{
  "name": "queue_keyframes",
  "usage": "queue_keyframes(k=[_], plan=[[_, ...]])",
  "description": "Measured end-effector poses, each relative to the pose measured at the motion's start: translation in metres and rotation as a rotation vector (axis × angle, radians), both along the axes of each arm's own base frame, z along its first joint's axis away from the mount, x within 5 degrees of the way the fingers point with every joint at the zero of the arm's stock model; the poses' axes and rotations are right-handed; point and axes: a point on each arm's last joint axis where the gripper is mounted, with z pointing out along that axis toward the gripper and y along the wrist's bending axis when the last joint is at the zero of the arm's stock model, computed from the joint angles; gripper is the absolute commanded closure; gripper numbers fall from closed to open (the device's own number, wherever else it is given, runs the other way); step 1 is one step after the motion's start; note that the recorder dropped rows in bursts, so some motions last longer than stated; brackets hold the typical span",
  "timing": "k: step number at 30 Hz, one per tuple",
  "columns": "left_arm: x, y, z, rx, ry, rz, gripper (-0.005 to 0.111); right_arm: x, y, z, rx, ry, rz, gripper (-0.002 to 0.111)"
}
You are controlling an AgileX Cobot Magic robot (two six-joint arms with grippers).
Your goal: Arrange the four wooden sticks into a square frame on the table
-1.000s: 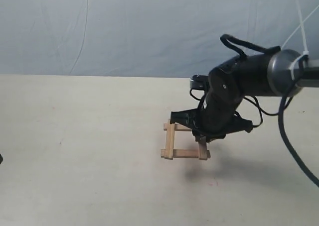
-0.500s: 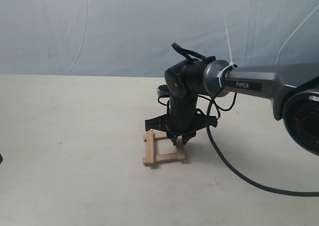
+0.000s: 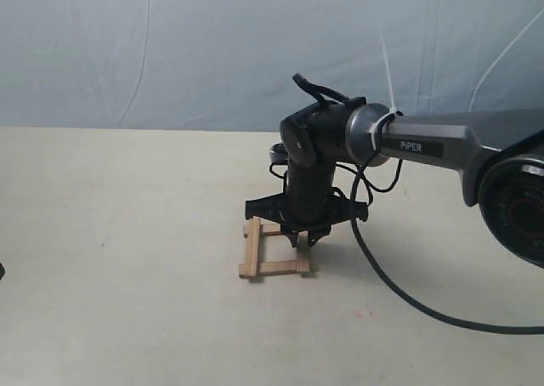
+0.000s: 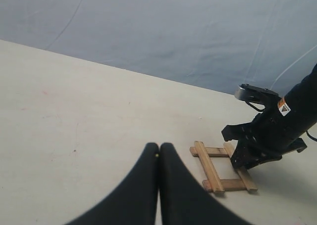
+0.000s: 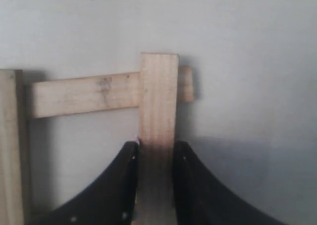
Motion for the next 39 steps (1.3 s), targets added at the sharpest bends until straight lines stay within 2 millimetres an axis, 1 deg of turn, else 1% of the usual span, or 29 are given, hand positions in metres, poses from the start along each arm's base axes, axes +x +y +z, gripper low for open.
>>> queue_keyframes(k=[2, 3, 4, 6, 8, 9, 10, 11, 14, 15, 16, 20, 24, 25, 27, 28, 30, 31, 32, 33, 34, 35, 36, 37, 39], plan=[[0.000, 0.000, 0.000, 0.000, 0.000, 0.000, 0.107, 0.000, 0.000, 0.000, 0.004, 0.000, -0.002, 0.058], [0.000, 0.000, 0.000, 0.000, 0.000, 0.000, 0.107, 0.000, 0.001, 0.000, 0.007, 0.000, -0.005, 0.053], [0.000, 0.000, 0.000, 0.000, 0.000, 0.000, 0.107, 0.000, 0.001, 0.000, 0.010, 0.000, -0.005, 0.051], [0.000, 0.000, 0.000, 0.000, 0.000, 0.000, 0.107, 0.000, 0.001, 0.001, 0.016, -0.004, -0.009, 0.050], [0.000, 0.000, 0.000, 0.000, 0.000, 0.000, 0.107, 0.000, 0.001, 0.007, 0.026, -0.017, -0.009, 0.050], [0.000, 0.000, 0.000, 0.000, 0.000, 0.000, 0.107, 0.000, 0.001, 0.013, 0.031, -0.027, -0.008, 0.052], [0.000, 0.000, 0.000, 0.000, 0.000, 0.000, 0.107, 0.000, 0.001, 0.019, 0.041, -0.040, -0.008, 0.058], [0.000, 0.000, 0.000, 0.000, 0.000, 0.000, 0.107, 0.000, 0.001, 0.027, 0.048, -0.053, -0.007, 0.067], [0.000, 0.000, 0.000, 0.000, 0.000, 0.000, 0.107, -0.001, -0.003, 0.046, 0.038, -0.078, 0.021, 0.109], [0.000, 0.000, 0.000, 0.000, 0.000, 0.000, 0.107, -0.002, -0.005, 0.050, 0.027, -0.073, 0.042, 0.108], [0.000, 0.000, 0.000, 0.000, 0.000, 0.000, 0.107, -0.003, -0.009, 0.053, 0.005, -0.059, 0.062, 0.109], [0.000, 0.000, 0.000, 0.001, 0.000, 0.000, 0.107, -0.004, -0.035, 0.060, -0.085, 0.030, 0.165, 0.109], [0.000, 0.000, 0.000, 0.008, -0.002, -0.003, 0.107, -0.012, -0.073, 0.063, -0.076, 0.122, 0.222, 0.109], [0.000, 0.000, 0.000, 0.008, -0.002, -0.003, 0.107, -0.014, -0.089, 0.067, -0.051, 0.132, 0.231, 0.109], [0.000, 0.000, 0.000, 0.008, -0.002, -0.003, 0.107, -0.022, -0.114, 0.066, -0.022, 0.155, 0.231, 0.109], [0.000, 0.000, 0.000, 0.008, -0.002, -0.003, 0.107, -0.028, -0.135, 0.068, 0.007, 0.154, 0.202, 0.109], [0.000, 0.000, 0.000, 0.008, -0.002, -0.003, 0.107, -0.037, -0.166, 0.070, 0.048, 0.129, 0.163, 0.109], [0.000, 0.000, 0.000, 0.008, -0.002, -0.003, 0.107, -0.046, -0.190, 0.072, 0.068, 0.112, 0.128, 0.109], [0.000, 0.000, 0.000, 0.008, -0.002, -0.003, 0.107, -0.053, -0.206, 0.076, 0.080, 0.075, 0.103, 0.109], [0.000, 0.000, 0.000, 0.008, -0.002, -0.003, 0.107, -0.062, -0.226, 0.075, 0.084, 0.062, 0.068, 0.109], [0.000, 0.000, 0.000, 0.007, -0.004, -0.003, 0.107, -0.073, -0.247, 0.080, 0.088, 0.012, 0.033, 0.109], [0.000, 0.000, 0.000, 0.007, -0.004, -0.003, 0.107, -0.084, -0.259, 0.079, 0.085, -0.005, 0.010, 0.109], [0.000, 0.000, 0.000, 0.006, -0.006, -0.004, 0.107, -0.093, -0.269, 0.082, 0.081, -0.036, -0.009, 0.109], [0.000, 0.000, 0.000, 0.006, -0.006, -0.004, 0.107, -0.107, -0.282, 0.086, 0.071, -0.089, -0.044, 0.109], [0.000, 0.000, 0.000, 0.006, -0.006, -0.004, 0.107, -0.126, -0.294, 0.095, 0.060, -0.183, -0.090, 0.109]])
